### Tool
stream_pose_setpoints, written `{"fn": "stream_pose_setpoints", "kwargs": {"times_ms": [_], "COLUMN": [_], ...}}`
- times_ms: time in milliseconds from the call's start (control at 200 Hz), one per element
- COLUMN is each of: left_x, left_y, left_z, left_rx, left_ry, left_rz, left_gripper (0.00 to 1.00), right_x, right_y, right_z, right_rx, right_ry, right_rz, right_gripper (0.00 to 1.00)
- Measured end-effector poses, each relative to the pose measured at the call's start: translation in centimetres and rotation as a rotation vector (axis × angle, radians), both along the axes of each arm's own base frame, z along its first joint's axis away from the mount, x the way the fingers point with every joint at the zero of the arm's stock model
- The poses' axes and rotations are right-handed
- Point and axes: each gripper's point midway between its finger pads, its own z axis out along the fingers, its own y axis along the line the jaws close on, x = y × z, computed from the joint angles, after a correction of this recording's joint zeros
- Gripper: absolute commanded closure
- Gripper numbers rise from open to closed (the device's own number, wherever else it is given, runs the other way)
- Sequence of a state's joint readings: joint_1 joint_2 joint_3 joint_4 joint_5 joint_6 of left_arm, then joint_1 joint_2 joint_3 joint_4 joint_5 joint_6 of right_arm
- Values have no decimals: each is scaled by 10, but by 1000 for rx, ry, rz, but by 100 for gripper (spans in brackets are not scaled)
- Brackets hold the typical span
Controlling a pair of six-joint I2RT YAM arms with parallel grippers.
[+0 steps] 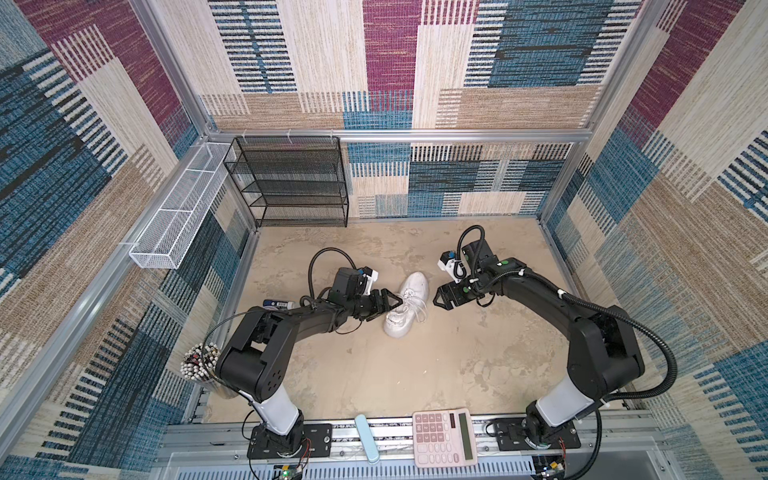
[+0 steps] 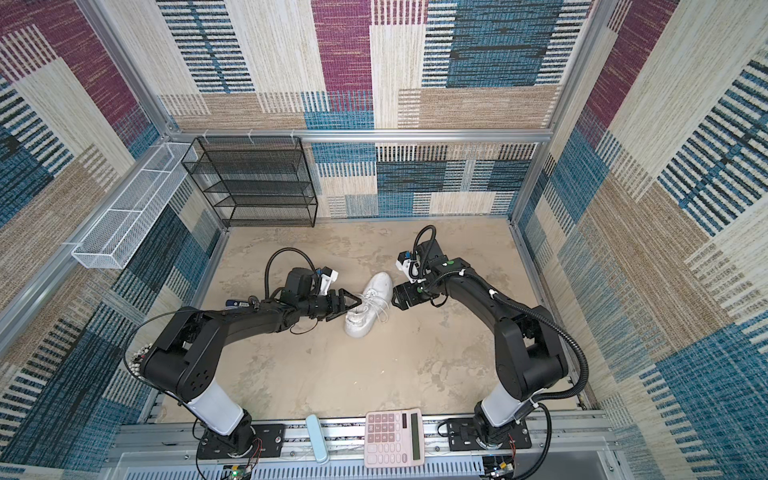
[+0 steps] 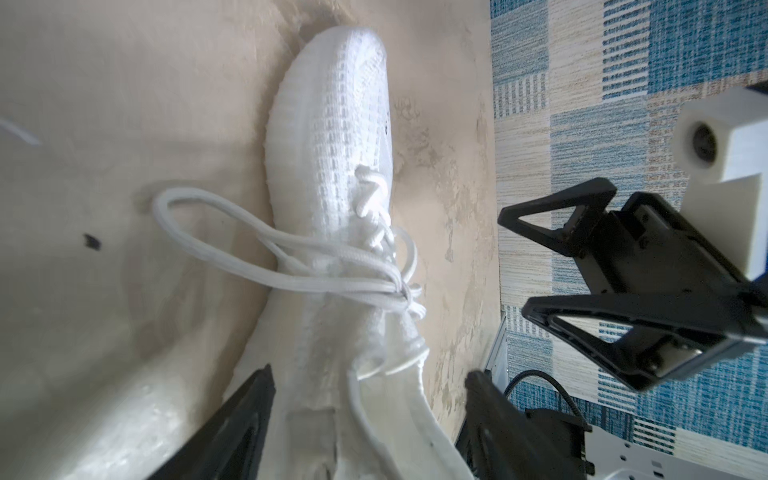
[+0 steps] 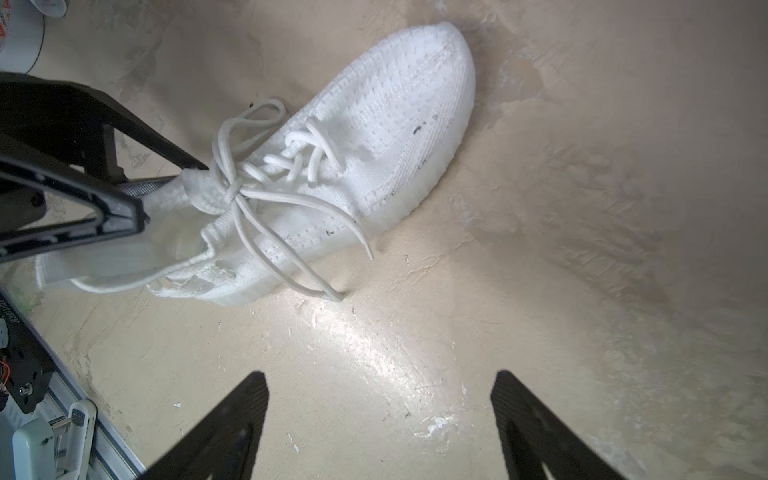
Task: Tie the shoes
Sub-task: 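Open both grippers, releasing the laces, and raise them off the sneaker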
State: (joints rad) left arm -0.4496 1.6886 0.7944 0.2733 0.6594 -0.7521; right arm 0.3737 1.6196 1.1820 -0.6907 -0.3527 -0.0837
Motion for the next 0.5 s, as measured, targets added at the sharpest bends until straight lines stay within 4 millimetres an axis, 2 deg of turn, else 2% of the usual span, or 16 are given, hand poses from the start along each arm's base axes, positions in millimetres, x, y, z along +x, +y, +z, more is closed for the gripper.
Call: {"fn": "stream_pose_setpoints", "kwargs": {"times_ms": [245, 371, 501], "left_x": [-21, -25, -24], "left_y": [-29, -25, -13], "left_z": [5, 6, 18], "left_rx": [-10, -16, 25], "left_ry": [-12, -6, -16], "left_rz": [-55, -33, 4], "left_gripper": [22, 20, 18], "right_x": [4, 5, 5], "right_y": [1, 1, 0], "right_z": [0, 1, 0], "right_rx": [9, 16, 15], "right_ry": [-7, -6, -6], "right_rz": [-2, -1, -3], "right_gripper": [12, 11, 11]}}
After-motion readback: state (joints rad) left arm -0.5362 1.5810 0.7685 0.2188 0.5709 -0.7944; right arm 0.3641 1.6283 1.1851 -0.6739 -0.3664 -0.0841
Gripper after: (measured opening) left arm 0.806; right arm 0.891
